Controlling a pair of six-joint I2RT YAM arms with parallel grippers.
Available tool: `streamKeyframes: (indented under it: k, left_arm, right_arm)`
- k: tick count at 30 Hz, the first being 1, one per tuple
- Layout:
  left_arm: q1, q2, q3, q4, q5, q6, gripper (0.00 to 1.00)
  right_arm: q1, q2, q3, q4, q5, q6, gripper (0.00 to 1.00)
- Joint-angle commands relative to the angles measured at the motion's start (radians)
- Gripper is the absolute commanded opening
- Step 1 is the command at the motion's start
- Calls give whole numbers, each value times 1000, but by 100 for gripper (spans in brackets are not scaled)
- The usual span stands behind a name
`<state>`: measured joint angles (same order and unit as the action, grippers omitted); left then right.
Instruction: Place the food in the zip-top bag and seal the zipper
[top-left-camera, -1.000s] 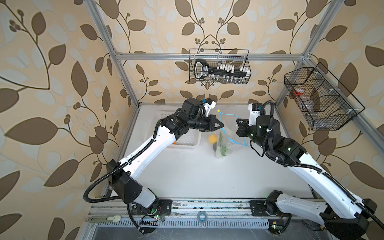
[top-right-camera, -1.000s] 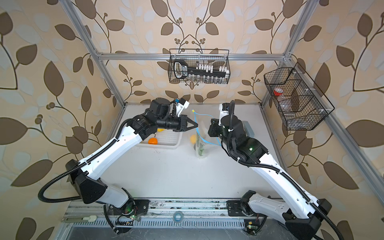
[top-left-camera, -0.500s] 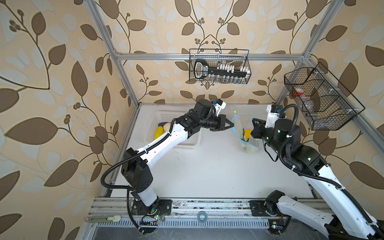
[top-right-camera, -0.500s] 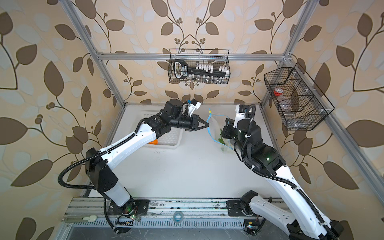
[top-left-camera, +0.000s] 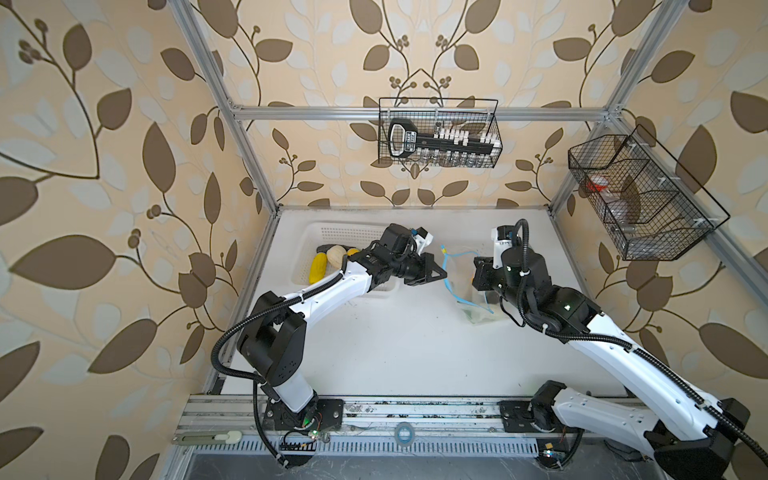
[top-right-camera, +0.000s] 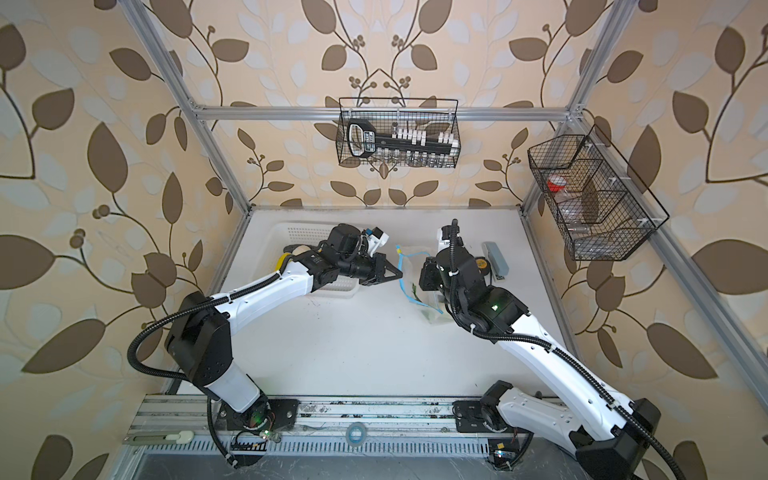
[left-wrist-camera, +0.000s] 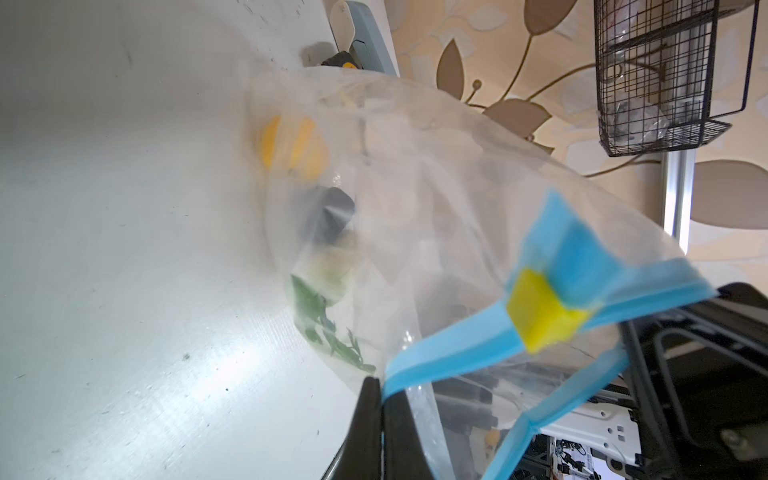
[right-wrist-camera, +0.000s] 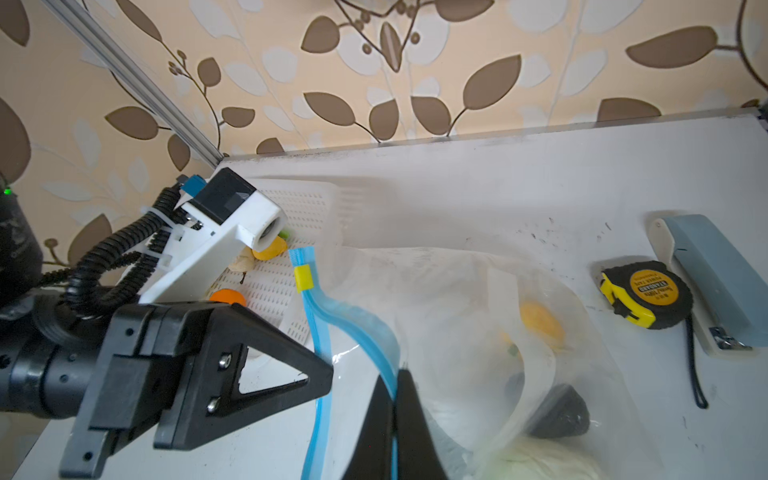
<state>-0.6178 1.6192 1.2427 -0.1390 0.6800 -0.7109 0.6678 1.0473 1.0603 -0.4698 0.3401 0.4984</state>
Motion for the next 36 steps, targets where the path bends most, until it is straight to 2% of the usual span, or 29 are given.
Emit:
streamKeyframes:
  k: [1,9,14,20,25,30,36]
  left_arm:
    - [24,-109,-23,3,5,37,4]
    - [81,-174,-90,-111,-23,96,5]
    - [112,-173,-109,-190,-65,143,7]
    - [123,-141,-101,-215,-63,162,11]
    - [124,-121,-84,-223,-63,172,11]
    - [136,-120,-61,-252,-75,198,12]
    - [144,-113,-46,-279,-91,221,12]
  right_arm:
    - [45,42,27,50,22,20,0]
    - [92,168,47,85,94,58,0]
    - [96,212,45,113,99,73,0]
    - [117,246,69,102,126,83,0]
    - [158,284,139,34,177,19,0]
    - [186,372,261,-117,234,-62,0]
    - [200,470,403,-286,204,-133,0]
